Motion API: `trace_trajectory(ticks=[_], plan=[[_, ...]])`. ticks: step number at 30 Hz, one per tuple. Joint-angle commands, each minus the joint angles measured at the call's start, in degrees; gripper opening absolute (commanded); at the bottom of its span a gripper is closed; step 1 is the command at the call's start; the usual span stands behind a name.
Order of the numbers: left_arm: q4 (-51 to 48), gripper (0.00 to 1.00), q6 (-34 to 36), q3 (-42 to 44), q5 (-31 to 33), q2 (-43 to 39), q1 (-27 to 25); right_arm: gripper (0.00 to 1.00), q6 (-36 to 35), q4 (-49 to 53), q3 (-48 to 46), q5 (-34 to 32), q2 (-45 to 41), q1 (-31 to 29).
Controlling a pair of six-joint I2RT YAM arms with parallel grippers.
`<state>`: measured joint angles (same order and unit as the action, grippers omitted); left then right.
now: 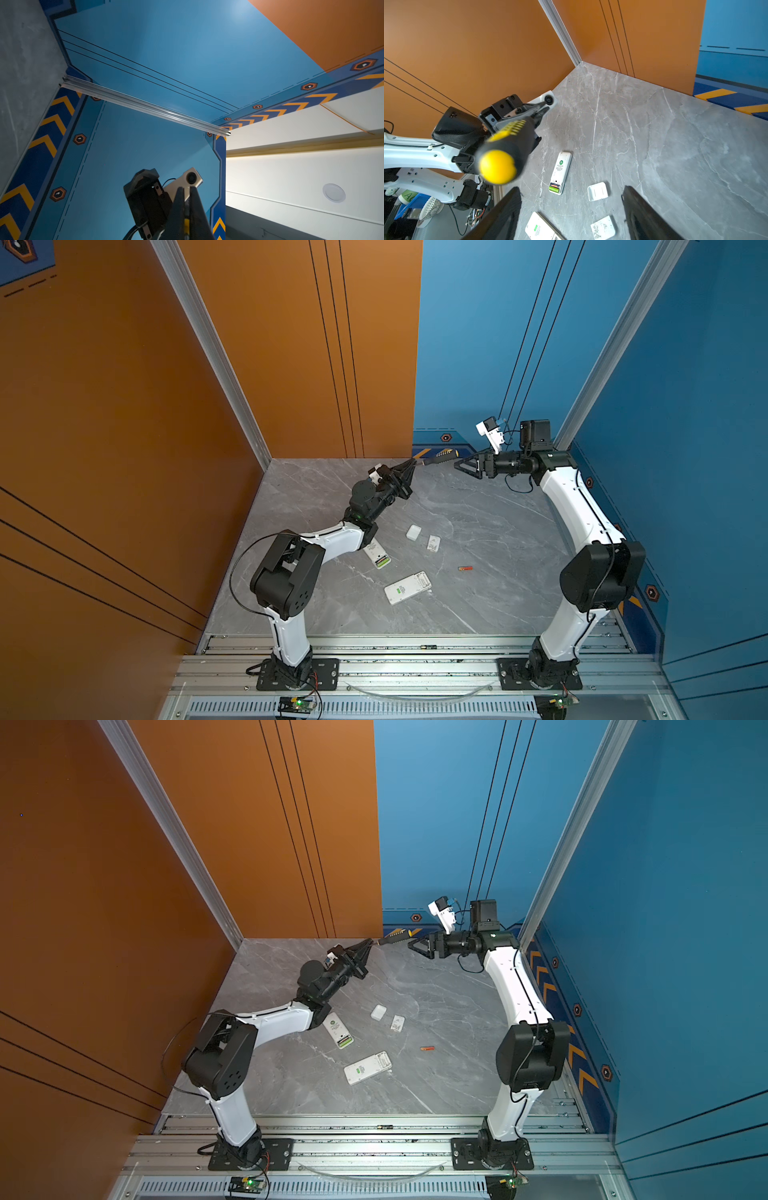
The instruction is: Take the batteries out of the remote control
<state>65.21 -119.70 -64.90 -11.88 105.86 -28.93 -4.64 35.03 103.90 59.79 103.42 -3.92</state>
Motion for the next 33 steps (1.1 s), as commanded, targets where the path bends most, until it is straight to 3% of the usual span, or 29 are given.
trace_trajectory(ticks=[1,25,29,33], plan=[[4.3,0.0,-21.1,-2.3,-2.3,2.1,-0.9,0.79,-0.8,1.2,-0.6,1.8,-2.9,-0.5],[4.7,0.0,-20.5,-3.1,-2.6,4.7,-4.0,0.74,1.6,-1.9,-1.7,1.7,-1.1,-6.1],[4.7,0.0,-20.4,-3.2,-2.9,4.7,-4.2,0.64,1.6,-1.9,-1.8,1.3,-1.1,-6.0],[4.6,0.0,-20.3,-3.5,-3.2,5.0,-4.5,0.45,2.0,-1.9,-1.8,1.4,-0.7,-6.0]])
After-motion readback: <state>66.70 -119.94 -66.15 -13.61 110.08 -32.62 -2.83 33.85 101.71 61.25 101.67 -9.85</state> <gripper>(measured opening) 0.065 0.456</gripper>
